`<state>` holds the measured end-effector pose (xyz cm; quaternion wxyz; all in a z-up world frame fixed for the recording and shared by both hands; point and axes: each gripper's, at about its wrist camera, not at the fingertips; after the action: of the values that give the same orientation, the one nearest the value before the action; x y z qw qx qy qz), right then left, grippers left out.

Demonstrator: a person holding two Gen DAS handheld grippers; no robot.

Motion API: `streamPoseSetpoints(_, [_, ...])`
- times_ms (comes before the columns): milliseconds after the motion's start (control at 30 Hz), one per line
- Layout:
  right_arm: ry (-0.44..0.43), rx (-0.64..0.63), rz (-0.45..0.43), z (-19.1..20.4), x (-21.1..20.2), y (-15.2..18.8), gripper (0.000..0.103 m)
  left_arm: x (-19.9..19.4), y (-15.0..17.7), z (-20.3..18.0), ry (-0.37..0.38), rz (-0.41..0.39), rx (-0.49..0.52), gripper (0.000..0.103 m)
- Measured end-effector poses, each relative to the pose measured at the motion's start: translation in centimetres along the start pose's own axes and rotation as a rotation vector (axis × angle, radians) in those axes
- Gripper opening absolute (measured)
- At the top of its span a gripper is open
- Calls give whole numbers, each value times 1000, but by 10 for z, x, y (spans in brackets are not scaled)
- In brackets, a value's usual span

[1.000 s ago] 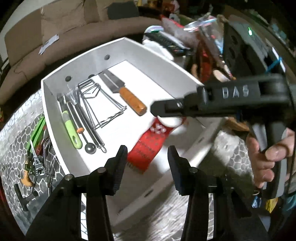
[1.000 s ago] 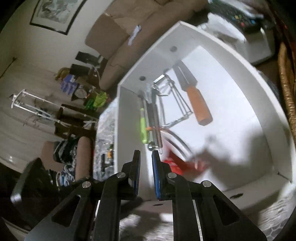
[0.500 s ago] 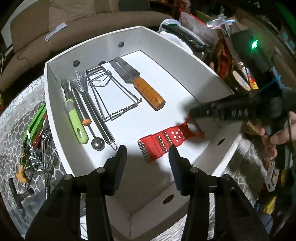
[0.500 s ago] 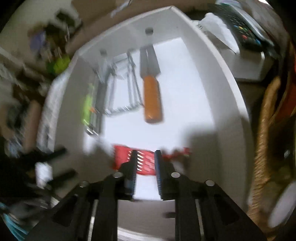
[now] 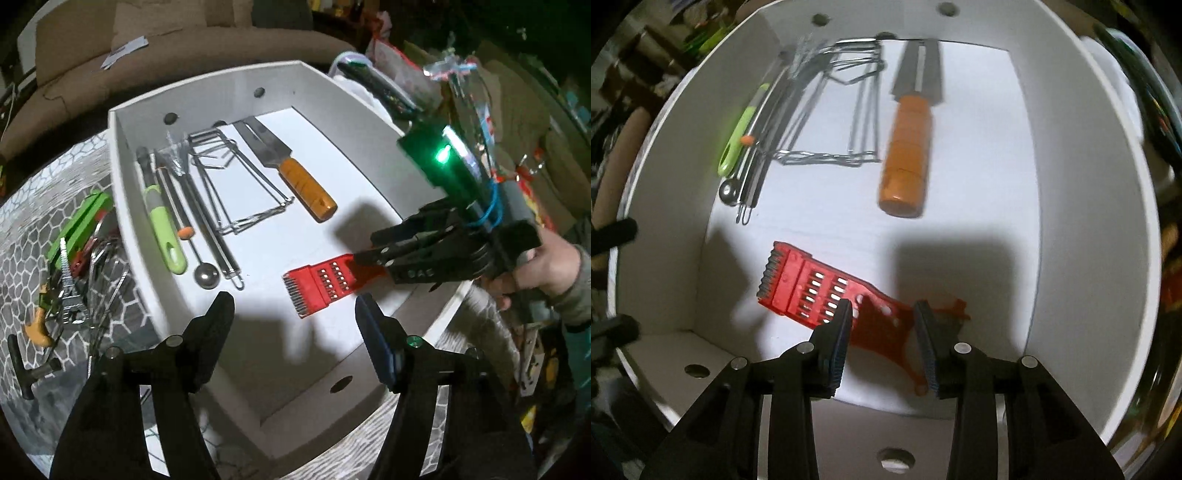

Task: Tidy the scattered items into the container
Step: 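Carry the red grater with the right tool over the white box, then lower the red grater into the box and open the right tool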

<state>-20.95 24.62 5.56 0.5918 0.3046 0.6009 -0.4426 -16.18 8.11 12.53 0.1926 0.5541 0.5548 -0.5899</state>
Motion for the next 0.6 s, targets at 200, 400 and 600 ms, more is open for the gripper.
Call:
streamPoseSetpoints(200, [-20,-32,39,18,12,-9,15,-5,6,17,-5,2,-25,66])
streamPoseSetpoints(400, [-50,-25,62,32,18,-18,11,-8,14,22,17,-9,-35,66])
streamPoseSetpoints(600, [-76,-47,58,60,22,-29,11,-27,19,31,48,-44,-46,66])
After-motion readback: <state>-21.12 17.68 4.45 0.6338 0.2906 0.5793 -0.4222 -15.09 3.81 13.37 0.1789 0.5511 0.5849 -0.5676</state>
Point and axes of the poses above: each gripper's, at about its wrist camera, not at the fingertips, and x roughly the way its jaws point, z to its left, y to its underside, and after that the axes turned 2 degrees about -x, right-handed
